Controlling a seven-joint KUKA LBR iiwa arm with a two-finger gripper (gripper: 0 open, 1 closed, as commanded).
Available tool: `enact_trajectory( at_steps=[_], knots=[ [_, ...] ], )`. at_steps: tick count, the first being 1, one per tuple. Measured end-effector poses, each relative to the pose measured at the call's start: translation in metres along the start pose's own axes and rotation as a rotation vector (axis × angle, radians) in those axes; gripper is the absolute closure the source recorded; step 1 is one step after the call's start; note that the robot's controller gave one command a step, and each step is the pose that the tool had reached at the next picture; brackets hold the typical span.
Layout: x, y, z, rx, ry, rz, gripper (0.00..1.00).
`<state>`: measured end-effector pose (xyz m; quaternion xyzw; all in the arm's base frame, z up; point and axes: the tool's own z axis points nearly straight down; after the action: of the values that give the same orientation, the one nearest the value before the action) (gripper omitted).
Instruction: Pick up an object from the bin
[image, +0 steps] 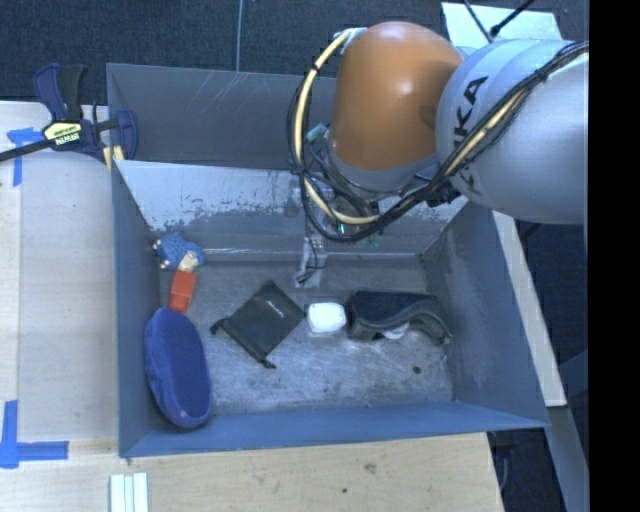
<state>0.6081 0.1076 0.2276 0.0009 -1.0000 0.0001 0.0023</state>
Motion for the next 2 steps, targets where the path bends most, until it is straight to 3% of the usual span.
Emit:
enact_trajectory(
  at_steps=[1,2],
  knots=[
    [0.0191,0.0071,0.162,0.0,-0.001,0.095,0.0],
    [0.0159,0.007,0.1562,-0.002,-0.011,0.097,1.0]
  ],
)
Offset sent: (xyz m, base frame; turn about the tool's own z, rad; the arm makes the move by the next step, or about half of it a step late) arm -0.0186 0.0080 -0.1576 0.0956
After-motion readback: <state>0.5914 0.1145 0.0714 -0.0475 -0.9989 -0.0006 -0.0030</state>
